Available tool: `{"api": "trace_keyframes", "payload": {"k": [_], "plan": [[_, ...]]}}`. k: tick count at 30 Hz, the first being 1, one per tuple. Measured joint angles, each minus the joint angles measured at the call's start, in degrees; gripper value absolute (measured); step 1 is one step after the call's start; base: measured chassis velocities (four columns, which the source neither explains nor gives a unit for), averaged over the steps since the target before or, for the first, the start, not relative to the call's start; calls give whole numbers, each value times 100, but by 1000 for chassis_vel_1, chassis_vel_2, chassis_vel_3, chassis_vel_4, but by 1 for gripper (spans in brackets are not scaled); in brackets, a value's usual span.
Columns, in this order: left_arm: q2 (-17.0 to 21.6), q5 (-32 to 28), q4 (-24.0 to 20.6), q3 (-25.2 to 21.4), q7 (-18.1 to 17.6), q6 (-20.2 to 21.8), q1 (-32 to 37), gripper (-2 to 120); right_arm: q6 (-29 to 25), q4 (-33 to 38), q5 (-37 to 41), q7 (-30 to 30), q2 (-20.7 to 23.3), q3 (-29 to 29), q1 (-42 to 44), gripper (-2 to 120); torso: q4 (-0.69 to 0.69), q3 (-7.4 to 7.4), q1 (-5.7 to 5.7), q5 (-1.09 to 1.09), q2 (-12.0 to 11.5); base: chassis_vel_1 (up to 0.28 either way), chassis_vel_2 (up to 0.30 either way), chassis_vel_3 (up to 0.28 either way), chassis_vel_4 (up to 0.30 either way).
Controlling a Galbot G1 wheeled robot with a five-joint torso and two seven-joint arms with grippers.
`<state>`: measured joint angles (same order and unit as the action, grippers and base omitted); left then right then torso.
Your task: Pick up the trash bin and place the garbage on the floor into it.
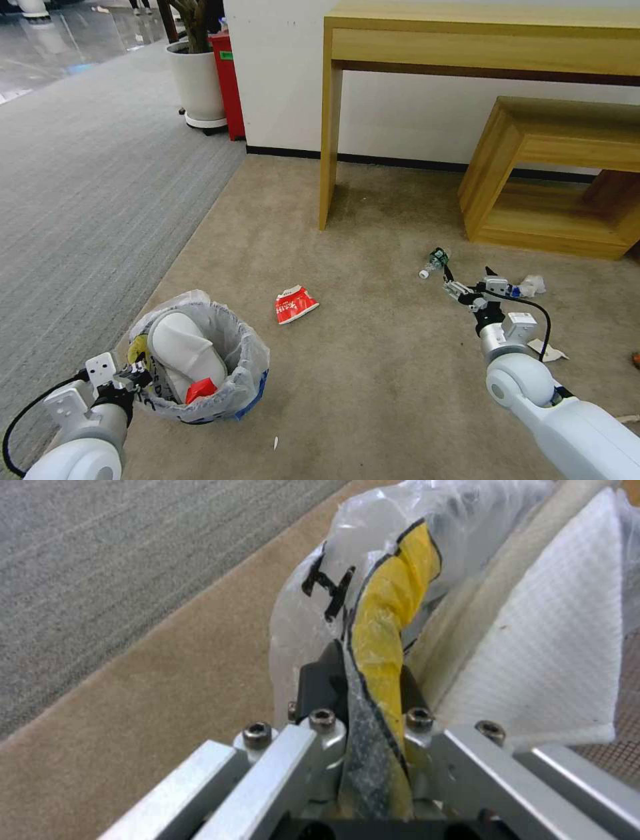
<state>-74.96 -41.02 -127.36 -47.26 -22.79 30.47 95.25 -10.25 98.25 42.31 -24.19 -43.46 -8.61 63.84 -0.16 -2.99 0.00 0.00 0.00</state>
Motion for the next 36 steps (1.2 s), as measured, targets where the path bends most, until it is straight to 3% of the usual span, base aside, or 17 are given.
{"api": "trace_keyframes", "payload": {"k": [36], "plan": [[-13, 82, -164, -6, 20, -106, 100, 2, -76, 190, -224, 60, -5, -235, 285, 100, 1, 0, 0, 0, 0, -59, 61, 60, -61]]}}
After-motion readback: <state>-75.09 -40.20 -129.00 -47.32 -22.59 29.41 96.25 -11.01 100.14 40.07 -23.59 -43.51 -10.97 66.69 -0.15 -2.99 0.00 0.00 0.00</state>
